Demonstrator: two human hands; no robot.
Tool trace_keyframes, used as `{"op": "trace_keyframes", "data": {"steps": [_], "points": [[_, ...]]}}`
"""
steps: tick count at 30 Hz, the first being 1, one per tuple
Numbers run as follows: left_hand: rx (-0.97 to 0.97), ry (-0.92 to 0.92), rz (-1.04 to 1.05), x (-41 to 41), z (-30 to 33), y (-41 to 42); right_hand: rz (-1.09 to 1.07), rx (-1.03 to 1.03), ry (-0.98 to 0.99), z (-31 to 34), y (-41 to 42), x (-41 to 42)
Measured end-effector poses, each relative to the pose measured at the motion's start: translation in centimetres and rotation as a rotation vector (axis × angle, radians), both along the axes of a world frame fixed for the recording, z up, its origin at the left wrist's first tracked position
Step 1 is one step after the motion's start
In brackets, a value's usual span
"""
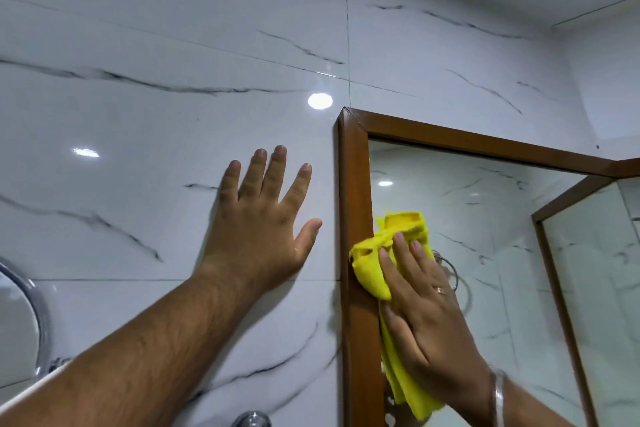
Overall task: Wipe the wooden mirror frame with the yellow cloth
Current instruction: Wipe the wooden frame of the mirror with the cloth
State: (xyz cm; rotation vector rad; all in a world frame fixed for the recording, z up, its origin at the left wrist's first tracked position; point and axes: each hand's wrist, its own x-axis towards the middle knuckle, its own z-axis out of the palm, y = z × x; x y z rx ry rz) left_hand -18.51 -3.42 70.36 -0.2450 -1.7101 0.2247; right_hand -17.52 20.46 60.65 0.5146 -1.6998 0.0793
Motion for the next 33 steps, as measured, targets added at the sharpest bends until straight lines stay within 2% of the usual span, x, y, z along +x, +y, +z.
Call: {"op": "trace_keyframes", "data": {"steps": [3, 7, 9, 14, 18, 20, 24, 28, 30, 33], "points": [[0.008, 0.002, -0.002, 0.1, 0.0, 0.2, -0.03, 0.042, 0.008, 2.8, 0.6, 0.3], [0.002, 0.01, -0.011, -0.2, 0.0, 0.1, -0.031, -0.081, -0.012, 12.6, -0.9, 0.7], [-0.001, 0.013, -0.015, -0.2, 0.1, 0.0, -0.017, -0.094, -0.014, 14.0, -1.2, 0.5], [-0.007, 0.016, -0.016, -0.2, 0.1, 0.0, 0.199, -0.02, -0.083, 9.1, 0.4, 0.9], [0.0, 0.021, -0.012, -0.1, 0.1, 0.1, 0.23, 0.094, -0.152, 3.6, 1.9, 1.3], [0.008, 0.025, -0.013, -0.1, 0.2, 0.2, 0.208, 0.122, -0.172, 4.5, 2.2, 1.5], [0.004, 0.029, -0.016, -0.1, 0.3, 0.3, 0.169, 0.091, -0.109, 10.9, 1.0, 1.4], [0.007, 0.03, -0.011, -0.2, 0.2, 0.3, 0.242, 0.011, -0.146, 15.0, 0.3, 1.2], [0.002, 0.032, -0.01, -0.2, 0.1, 0.2, 0.291, -0.029, -0.197, 13.6, 0.3, 1.5], [0.001, 0.032, -0.015, 0.0, -0.1, 0.1, 0.3, -0.014, -0.218, 6.0, 0.8, 1.8]]}}
